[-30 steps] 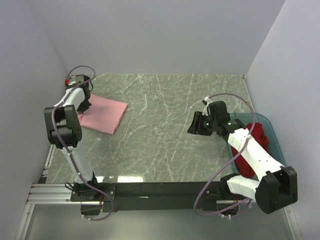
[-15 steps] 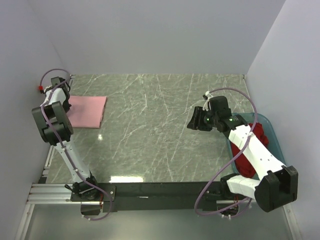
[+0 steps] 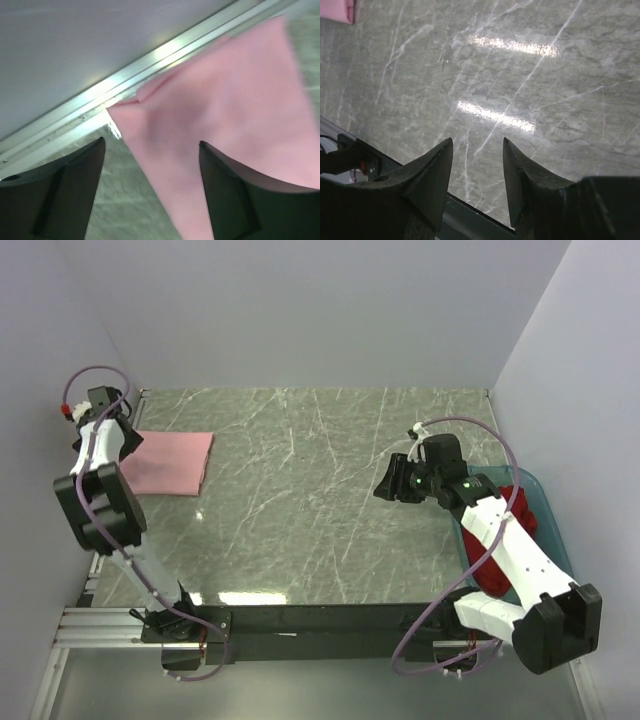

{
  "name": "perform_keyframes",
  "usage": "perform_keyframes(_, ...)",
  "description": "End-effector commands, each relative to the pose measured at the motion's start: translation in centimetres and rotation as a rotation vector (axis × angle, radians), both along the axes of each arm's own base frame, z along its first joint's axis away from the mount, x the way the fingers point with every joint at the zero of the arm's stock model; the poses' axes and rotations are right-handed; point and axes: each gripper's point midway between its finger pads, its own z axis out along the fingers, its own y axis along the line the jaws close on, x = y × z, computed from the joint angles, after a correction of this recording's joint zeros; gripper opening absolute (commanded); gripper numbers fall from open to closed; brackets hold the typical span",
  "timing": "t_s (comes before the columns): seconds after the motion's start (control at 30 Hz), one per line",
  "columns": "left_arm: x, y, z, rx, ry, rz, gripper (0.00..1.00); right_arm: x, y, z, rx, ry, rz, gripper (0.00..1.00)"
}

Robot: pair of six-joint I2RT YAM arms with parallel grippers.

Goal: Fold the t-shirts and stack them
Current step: Neatly place the folded tshirt to the corner

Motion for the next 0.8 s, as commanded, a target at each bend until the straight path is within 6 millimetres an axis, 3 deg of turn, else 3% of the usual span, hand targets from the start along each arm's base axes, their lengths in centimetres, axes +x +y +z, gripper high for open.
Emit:
perform_keyframes(0.0, -0.9, -3.0, 4.5, -0.072, -0.185, -0.017, 0.82, 0.0, 0.8, 2.2, 0.058, -0.093, 0.023, 0.51)
perform_keyframes(0.03, -1.1, -4.2, 4.5, -0.121, -0.216, -0.041, 0.87, -0.1, 0.8, 2.4, 0.066, -0.105, 0.028, 0.51)
perform_keyframes(0.07, -1.1, -4.7, 6.1, -0.127, -0.298, -0.040, 0.88, -0.2, 0.9, 2.7, 0.080, -0.127, 0.034, 0.51)
perform_keyframes(0.1, -2.6, -5.5, 4.1, -0.170, -0.280, -0.028, 0.91, -0.4, 1.1, 2.8, 0.091, -0.131, 0.043, 0.50)
perform_keyframes(0.13, -2.9, -6.2, 3.8, -0.200, -0.315, -0.026, 0.94, -0.5, 1.1, 2.9, 0.097, -0.138, 0.045, 0.50)
perform_keyframes(0.17, -2.6, -7.1, 5.4, -0.234, -0.423, -0.033, 0.95, -0.6, 1.1, 2.9, 0.102, -0.145, 0.044, 0.50)
perform_keyframes(0.2, -4.0, -8.0, 3.1, -0.280, -0.411, -0.014, 0.96, -0.8, 1.2, 2.8, 0.106, -0.145, 0.051, 0.50)
perform_keyframes(0.23, -4.3, -8.7, 2.8, -0.309, -0.445, -0.011, 0.97, -0.9, 1.2, 2.8, 0.106, -0.147, 0.053, 0.51)
perform_keyframes(0.27, -4.5, -9.6, 3.4, -0.353, -0.507, -0.010, 0.97, -1.0, 1.1, 2.7, 0.108, -0.149, 0.053, 0.51)
perform_keyframes(0.3, -5.0, -10.1, 1.9, -0.371, -0.523, 0.002, 0.96, -1.0, 1.1, 2.8, 0.109, -0.155, 0.052, 0.51)
perform_keyframes(0.4, -5.3, -11.2, 0.6, -0.450, -0.598, 0.021, 0.85, -1.4, 1.0, 2.9, 0.108, -0.170, 0.054, 0.52)
perform_keyframes(0.77, -4.9, -10.9, -4.1, -0.591, -0.697, 0.131, 0.80, -2.7, 0.7, 3.1, 0.114, -0.225, 0.086, 0.54)
